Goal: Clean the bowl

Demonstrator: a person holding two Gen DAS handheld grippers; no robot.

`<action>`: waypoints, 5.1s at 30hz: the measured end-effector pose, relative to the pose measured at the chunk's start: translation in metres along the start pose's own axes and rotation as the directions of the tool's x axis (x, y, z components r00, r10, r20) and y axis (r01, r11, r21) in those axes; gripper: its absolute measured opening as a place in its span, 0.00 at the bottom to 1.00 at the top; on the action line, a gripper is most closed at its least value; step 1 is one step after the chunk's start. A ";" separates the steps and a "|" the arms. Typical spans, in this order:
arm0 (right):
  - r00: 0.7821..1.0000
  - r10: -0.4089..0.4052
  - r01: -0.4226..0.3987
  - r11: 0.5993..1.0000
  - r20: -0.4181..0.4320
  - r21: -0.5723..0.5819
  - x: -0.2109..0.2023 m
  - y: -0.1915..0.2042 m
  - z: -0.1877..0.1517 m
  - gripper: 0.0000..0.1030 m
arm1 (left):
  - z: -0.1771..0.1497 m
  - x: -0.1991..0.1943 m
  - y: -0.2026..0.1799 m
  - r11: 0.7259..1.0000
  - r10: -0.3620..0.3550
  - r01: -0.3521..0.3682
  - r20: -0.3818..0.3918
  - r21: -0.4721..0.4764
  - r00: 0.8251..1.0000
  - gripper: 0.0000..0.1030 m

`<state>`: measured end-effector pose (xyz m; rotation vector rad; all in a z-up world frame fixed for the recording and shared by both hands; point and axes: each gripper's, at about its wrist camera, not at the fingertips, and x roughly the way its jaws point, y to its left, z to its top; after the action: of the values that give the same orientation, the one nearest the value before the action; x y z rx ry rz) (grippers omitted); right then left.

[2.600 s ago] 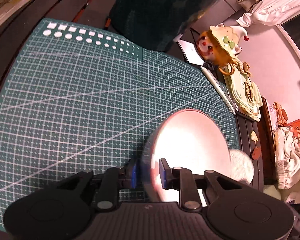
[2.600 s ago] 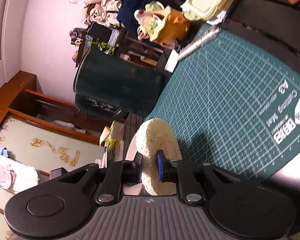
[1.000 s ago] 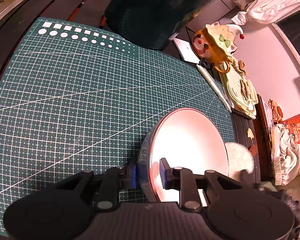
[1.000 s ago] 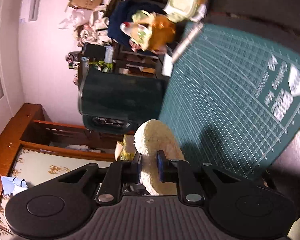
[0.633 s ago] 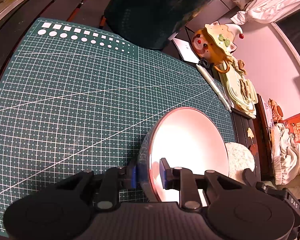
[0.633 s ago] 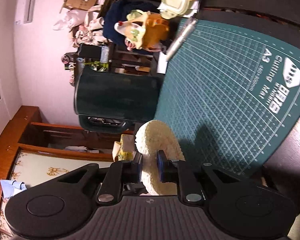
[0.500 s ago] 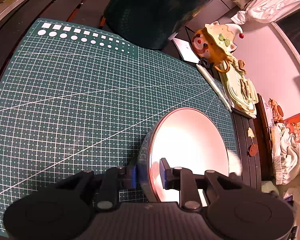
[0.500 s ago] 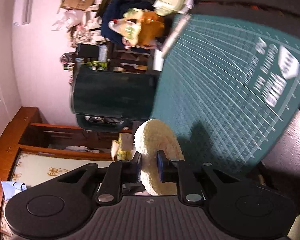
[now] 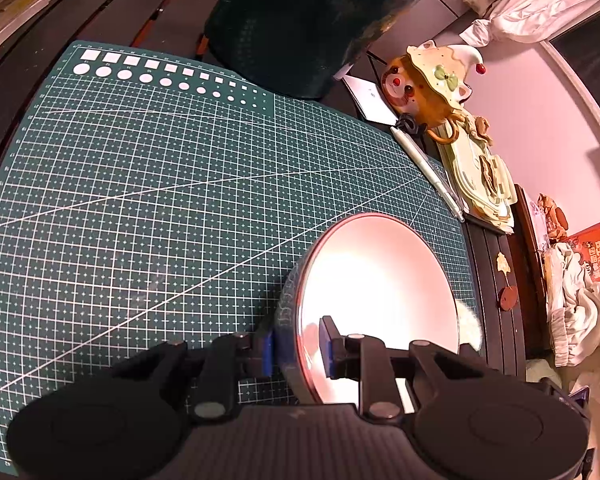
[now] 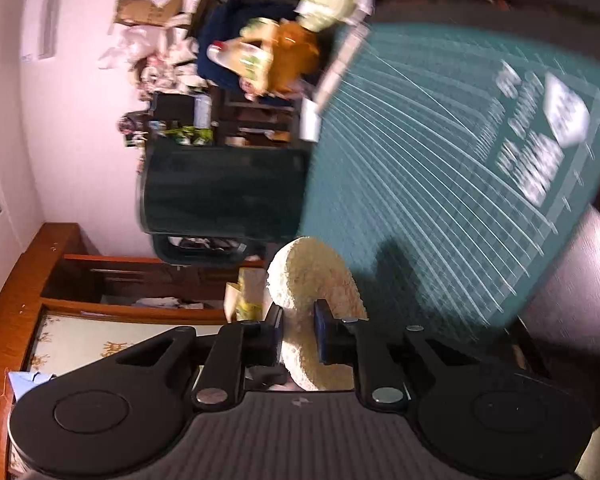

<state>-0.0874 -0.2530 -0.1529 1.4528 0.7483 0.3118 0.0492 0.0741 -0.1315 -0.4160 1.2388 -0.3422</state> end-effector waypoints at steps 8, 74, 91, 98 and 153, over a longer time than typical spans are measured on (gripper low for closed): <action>0.999 0.027 -0.027 1.000 0.017 -0.011 -0.005 0.009 0.003 0.15 | 0.001 0.000 0.000 1.000 -0.003 0.003 -0.004 -0.002 1.000 0.21; 0.999 0.020 -0.017 0.996 0.034 -0.092 -0.013 0.024 0.009 0.15 | -0.004 -0.001 0.003 1.000 -0.010 0.010 -0.003 -0.007 1.000 0.21; 1.000 -0.014 0.015 0.998 0.007 -0.063 0.000 0.013 0.003 0.16 | -0.007 -0.003 0.006 1.000 -0.011 0.011 -0.003 -0.007 1.000 0.21; 0.998 0.034 -0.031 0.997 0.047 -0.068 -0.012 0.025 0.010 0.16 | -0.006 -0.005 0.007 1.000 -0.009 0.009 -0.005 -0.006 1.000 0.21; 0.956 -0.255 0.284 0.925 0.143 -0.250 0.012 0.015 -0.012 0.22 | -0.006 -0.007 0.005 0.999 -0.015 0.015 -0.004 -0.028 1.000 0.21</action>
<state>-0.0828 -0.2344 -0.1407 1.0850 0.7753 0.1147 0.0413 0.0810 -0.1298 -0.4490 1.2462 -0.3393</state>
